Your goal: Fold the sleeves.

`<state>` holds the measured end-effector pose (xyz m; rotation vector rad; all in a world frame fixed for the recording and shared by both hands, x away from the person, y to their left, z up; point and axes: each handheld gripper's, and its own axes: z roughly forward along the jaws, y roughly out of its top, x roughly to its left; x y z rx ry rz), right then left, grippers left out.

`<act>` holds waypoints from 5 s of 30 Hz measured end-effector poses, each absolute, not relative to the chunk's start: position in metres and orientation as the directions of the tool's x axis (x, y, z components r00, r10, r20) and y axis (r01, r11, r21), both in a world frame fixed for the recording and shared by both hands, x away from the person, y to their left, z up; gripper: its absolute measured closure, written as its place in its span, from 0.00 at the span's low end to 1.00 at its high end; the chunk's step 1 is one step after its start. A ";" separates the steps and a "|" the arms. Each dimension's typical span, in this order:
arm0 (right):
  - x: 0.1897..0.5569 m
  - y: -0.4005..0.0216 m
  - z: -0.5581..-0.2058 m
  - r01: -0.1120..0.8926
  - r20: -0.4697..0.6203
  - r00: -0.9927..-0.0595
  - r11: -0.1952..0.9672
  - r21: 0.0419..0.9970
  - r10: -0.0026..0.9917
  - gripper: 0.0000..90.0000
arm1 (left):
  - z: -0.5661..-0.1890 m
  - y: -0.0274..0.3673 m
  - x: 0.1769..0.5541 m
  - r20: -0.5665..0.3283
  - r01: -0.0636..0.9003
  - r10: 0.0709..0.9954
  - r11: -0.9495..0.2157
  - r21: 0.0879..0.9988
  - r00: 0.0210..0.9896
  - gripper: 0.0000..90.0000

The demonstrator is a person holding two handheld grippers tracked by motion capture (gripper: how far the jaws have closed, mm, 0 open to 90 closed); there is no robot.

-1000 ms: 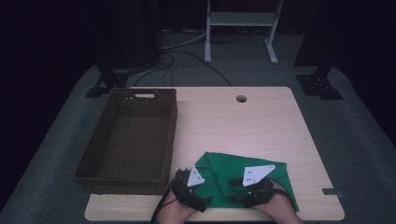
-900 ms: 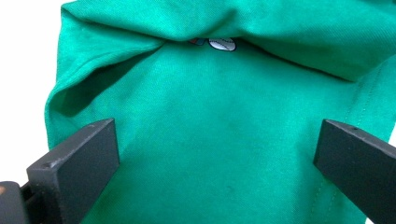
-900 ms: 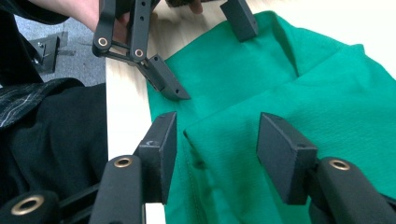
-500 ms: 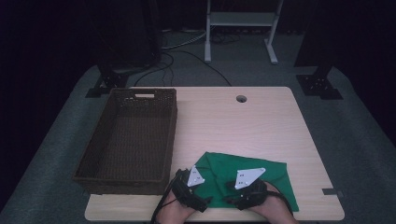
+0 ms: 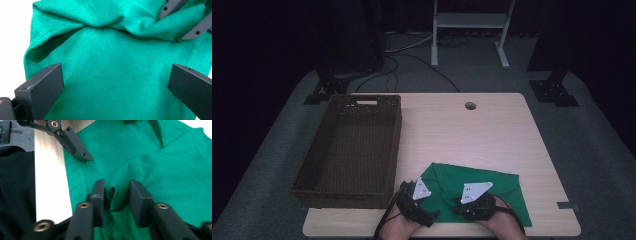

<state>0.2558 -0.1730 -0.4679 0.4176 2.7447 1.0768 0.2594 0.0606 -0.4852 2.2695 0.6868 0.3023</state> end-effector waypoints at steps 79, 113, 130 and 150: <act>0.300 -0.204 -0.423 0.313 0.054 -0.906 0.577 0.754 0.420 0.88 | -0.485 0.060 0.260 0.010 0.386 0.559 -0.585 0.714 0.829 0.00; 0.326 -0.211 -0.401 0.313 0.013 -0.884 0.570 0.760 0.468 0.88 | -0.485 0.061 0.260 0.011 0.384 0.558 -0.586 0.714 0.830 0.00; 0.337 -0.214 -0.391 0.320 0.004 -0.872 0.564 0.761 0.490 0.88 | -0.485 0.061 0.260 0.012 0.383 0.557 -0.587 0.713 0.830 0.00; 0.348 -0.214 -0.384 0.328 -0.009 -0.859 0.565 0.757 0.511 0.88 | -0.485 0.061 0.260 0.012 0.384 0.556 -0.589 0.711 0.831 0.00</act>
